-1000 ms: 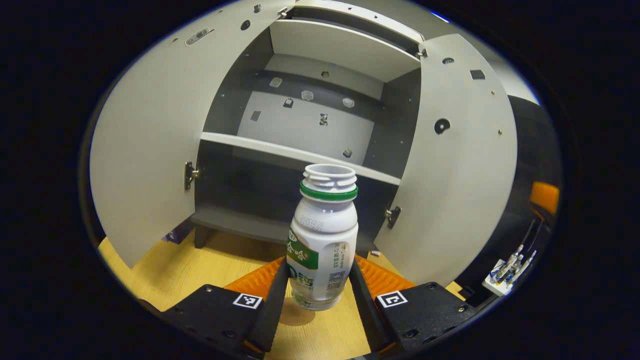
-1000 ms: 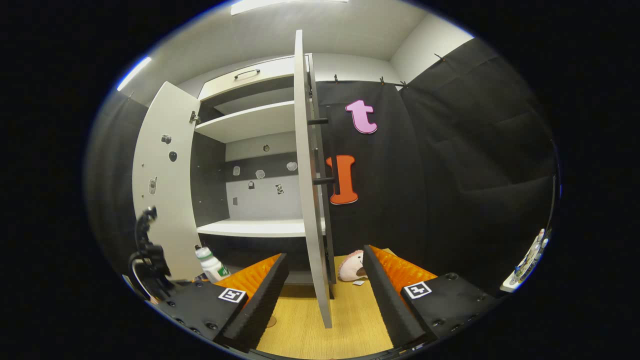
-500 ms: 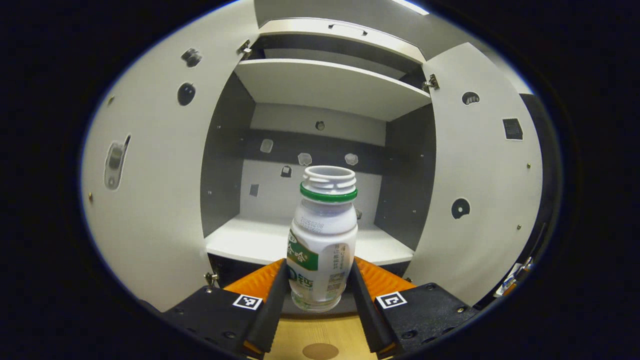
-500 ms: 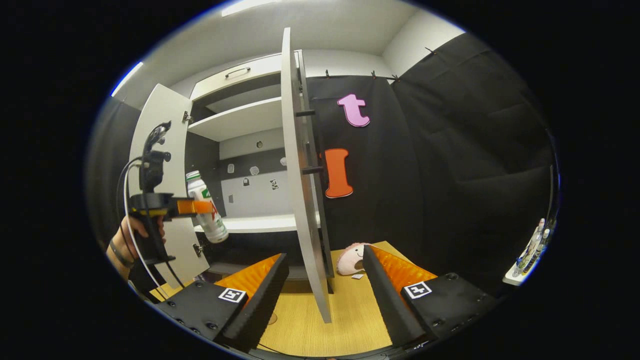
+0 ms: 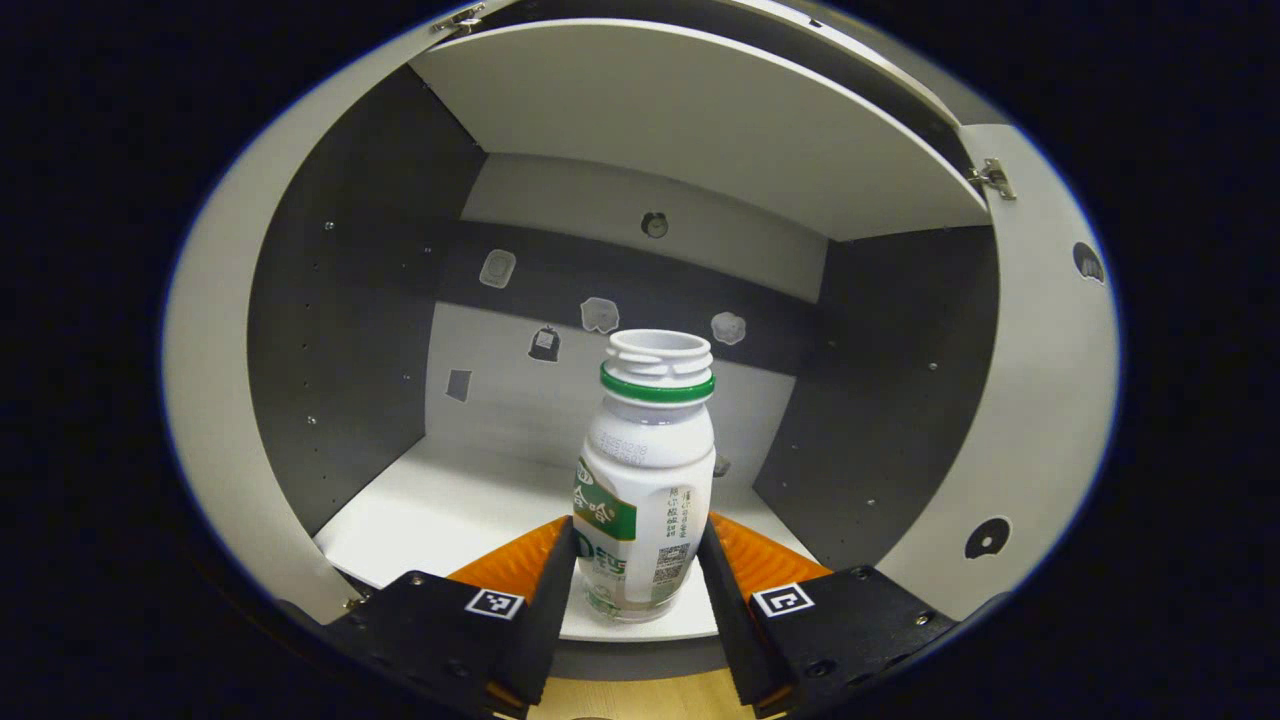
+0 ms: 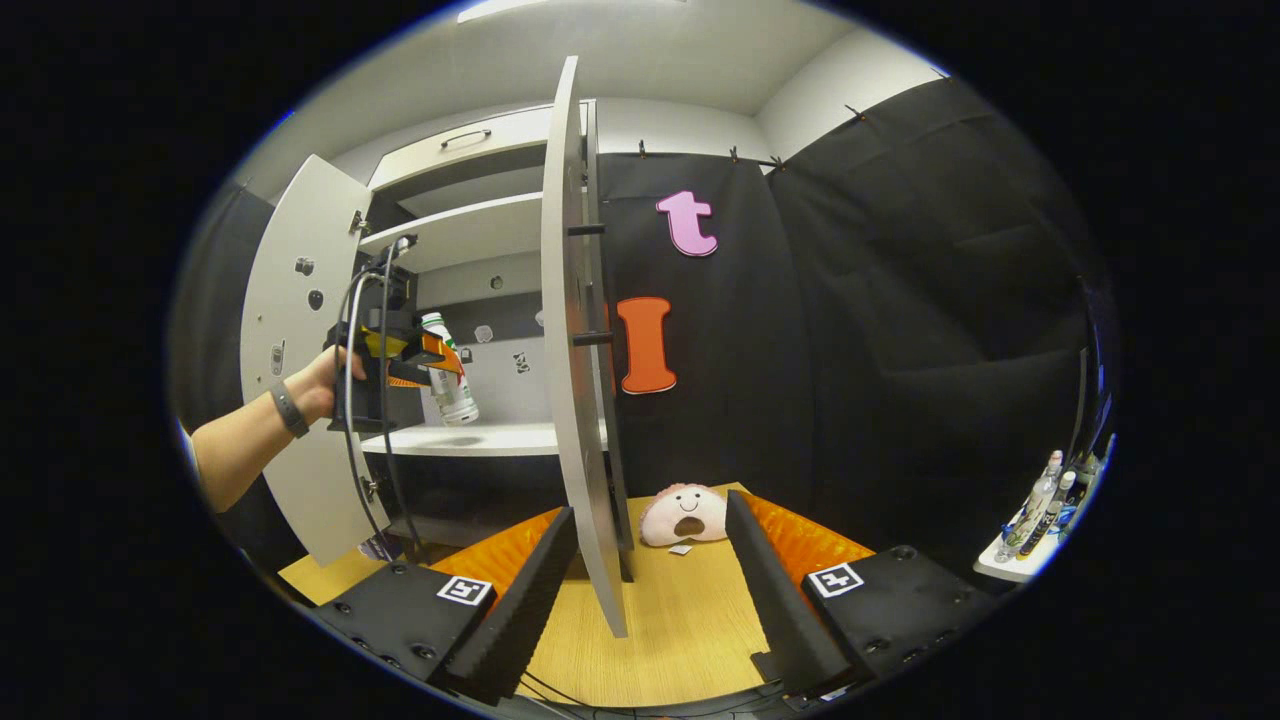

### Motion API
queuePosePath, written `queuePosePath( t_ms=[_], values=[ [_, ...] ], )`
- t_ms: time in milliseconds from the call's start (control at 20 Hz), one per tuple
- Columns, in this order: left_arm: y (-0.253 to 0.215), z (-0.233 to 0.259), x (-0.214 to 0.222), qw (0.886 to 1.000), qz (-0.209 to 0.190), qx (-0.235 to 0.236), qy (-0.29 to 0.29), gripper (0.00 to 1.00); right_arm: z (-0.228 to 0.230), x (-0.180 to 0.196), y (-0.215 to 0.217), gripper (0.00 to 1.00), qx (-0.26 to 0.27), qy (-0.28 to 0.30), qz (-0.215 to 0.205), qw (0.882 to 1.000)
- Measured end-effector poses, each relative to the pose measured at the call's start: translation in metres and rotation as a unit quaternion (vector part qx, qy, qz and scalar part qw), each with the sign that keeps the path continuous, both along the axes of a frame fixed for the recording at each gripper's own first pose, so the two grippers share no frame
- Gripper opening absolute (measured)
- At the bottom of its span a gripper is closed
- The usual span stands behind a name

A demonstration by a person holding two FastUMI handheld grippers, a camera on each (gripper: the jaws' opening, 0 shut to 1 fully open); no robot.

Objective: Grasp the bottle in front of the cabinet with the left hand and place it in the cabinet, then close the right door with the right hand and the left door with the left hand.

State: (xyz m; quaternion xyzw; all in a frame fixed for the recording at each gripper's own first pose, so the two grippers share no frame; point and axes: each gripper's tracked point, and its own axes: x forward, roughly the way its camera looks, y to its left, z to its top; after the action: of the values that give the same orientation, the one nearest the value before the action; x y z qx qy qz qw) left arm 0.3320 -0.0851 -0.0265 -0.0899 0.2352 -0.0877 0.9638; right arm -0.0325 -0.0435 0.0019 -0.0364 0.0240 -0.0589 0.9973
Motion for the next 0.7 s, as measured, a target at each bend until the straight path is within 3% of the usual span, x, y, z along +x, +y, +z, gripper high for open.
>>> queuePosePath(
  t_ms=[150, 350, 550, 700],
  values=[
    [0.008, -0.020, 0.026, 0.999, 0.016, 0.035, 0.018, 0.69, 0.000, -0.002, -0.009, 0.99, -0.007, 0.000, -0.014, 1.000],
    [0.001, -0.046, 0.027, 0.998, 0.015, 0.037, 0.051, 0.70, 0.000, -0.005, -0.021, 0.99, -0.003, 0.000, -0.029, 1.000],
    [0.000, -0.044, 0.027, 0.998, 0.007, 0.062, 0.033, 0.71, -0.002, -0.007, -0.022, 0.99, -0.001, 0.000, -0.034, 0.999],
    [0.000, -0.044, 0.029, 0.998, 0.012, 0.054, 0.025, 0.76, -0.004, -0.009, -0.019, 0.99, -0.002, 0.003, -0.028, 1.000]
  ],
)
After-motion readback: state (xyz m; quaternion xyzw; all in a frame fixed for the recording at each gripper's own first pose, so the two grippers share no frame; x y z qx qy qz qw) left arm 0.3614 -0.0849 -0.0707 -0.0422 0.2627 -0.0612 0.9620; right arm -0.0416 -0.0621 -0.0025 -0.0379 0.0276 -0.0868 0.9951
